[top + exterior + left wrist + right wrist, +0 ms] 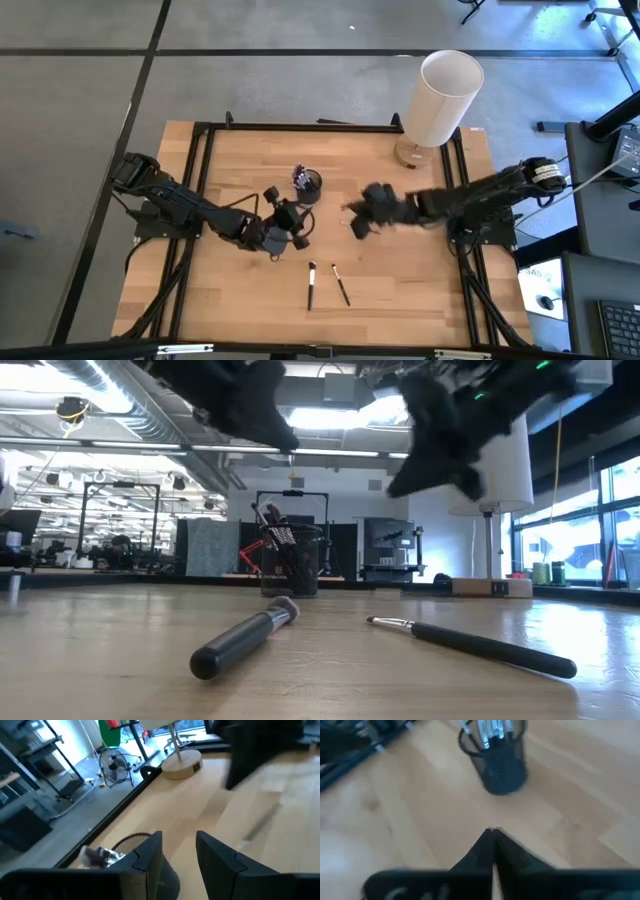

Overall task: Put items in baskets/containers
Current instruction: Put the black eyeshadow brush into the black pen holder, then put the black powder brush into the black pen holder

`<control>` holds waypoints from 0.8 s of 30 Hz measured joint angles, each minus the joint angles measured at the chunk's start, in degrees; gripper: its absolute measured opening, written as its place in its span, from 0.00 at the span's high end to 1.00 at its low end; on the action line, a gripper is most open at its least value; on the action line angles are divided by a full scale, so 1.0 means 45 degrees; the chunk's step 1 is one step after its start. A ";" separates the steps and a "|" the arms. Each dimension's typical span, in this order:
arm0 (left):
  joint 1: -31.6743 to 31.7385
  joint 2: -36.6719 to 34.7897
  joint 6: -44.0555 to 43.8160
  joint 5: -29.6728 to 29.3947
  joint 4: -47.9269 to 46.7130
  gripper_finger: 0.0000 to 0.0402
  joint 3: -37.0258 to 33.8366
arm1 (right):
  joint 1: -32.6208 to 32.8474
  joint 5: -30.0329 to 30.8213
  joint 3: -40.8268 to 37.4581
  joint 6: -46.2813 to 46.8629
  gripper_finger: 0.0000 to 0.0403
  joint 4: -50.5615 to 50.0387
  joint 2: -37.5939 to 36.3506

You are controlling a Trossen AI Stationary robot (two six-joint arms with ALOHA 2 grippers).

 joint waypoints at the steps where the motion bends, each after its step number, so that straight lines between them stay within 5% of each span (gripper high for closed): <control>1: -0.0178 -0.0010 -0.0004 -0.0108 -0.0239 0.71 0.0000 | -0.0524 -0.0645 0.0010 -0.0404 0.98 0.0154 0.0037; 9: -0.1007 -0.0095 -0.1734 0.0429 -0.2950 0.71 -0.0007 | -0.2110 -0.4219 0.0017 -0.3554 0.93 0.0299 0.1878; 16: -0.0686 -0.0044 -0.3748 0.0573 -0.3626 0.71 -0.0005 | -0.3442 -0.3095 0.1972 -0.7038 0.77 -0.1430 0.3952; 21: -0.0671 -0.0044 -0.3869 0.0689 -0.3753 0.71 -0.0005 | -0.4912 -0.1197 0.3447 -0.7423 0.60 -0.3653 0.4511; 24: -0.0709 -0.0043 -0.3962 0.0693 -0.4027 0.71 -0.0005 | -0.5433 -0.1551 0.3532 -0.7441 0.56 -0.4450 0.4721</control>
